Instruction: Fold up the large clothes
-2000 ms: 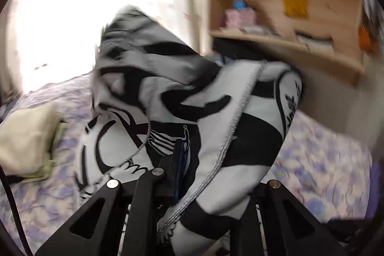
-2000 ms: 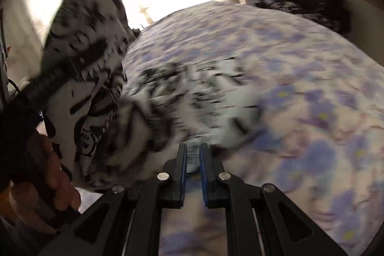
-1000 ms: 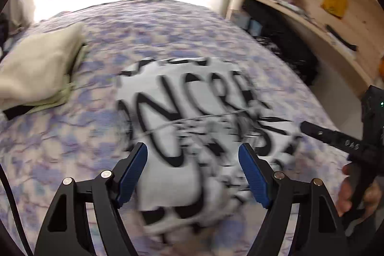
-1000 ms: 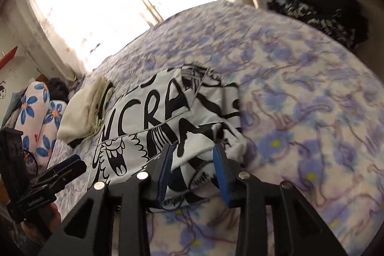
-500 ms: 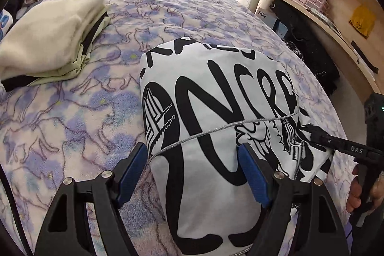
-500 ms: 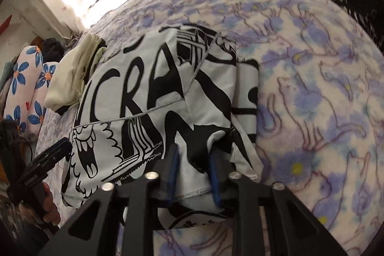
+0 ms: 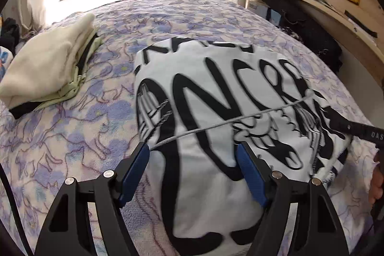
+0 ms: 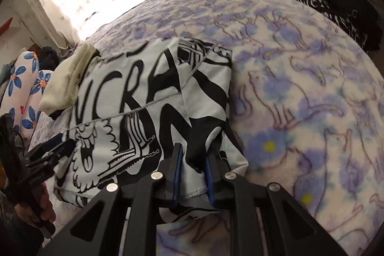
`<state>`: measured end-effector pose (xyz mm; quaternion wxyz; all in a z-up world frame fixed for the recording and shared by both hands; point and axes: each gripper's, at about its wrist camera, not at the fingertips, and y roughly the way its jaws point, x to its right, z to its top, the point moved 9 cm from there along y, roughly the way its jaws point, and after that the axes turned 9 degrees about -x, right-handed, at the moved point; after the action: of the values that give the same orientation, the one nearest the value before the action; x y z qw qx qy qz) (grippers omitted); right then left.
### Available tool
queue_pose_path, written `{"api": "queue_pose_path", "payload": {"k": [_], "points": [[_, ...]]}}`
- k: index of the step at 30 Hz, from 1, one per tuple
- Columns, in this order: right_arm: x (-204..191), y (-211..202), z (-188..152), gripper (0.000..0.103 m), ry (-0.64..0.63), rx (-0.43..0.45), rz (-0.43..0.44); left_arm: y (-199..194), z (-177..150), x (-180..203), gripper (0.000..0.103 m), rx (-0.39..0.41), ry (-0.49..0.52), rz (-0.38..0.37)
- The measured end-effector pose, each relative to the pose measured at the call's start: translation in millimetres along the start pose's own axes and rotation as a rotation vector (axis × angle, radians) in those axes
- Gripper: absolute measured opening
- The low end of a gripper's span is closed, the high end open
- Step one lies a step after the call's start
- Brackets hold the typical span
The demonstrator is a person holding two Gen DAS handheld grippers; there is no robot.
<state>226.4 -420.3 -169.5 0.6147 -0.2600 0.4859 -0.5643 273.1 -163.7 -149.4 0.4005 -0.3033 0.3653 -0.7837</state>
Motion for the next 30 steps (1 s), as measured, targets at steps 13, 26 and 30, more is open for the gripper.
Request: {"api": "queue_pose_path", "payload": {"k": [13,26,30], "points": [[45.6,65.1,97.0,0.026,0.276,-0.072,0.158,31.4,56.9,-43.1,0.074,-0.067,-0.199,-0.152],[46.9,69.2,103.8,0.005,0.24,-0.048,0.199,50.1,69.0,-51.6,0.076,-0.041,-0.225,-0.153],[54.7,37.4,102.6,0.0,0.179,0.05,0.026,41.8,70.2,-43.1,0.065,-0.037,-0.162,-0.085]]}}
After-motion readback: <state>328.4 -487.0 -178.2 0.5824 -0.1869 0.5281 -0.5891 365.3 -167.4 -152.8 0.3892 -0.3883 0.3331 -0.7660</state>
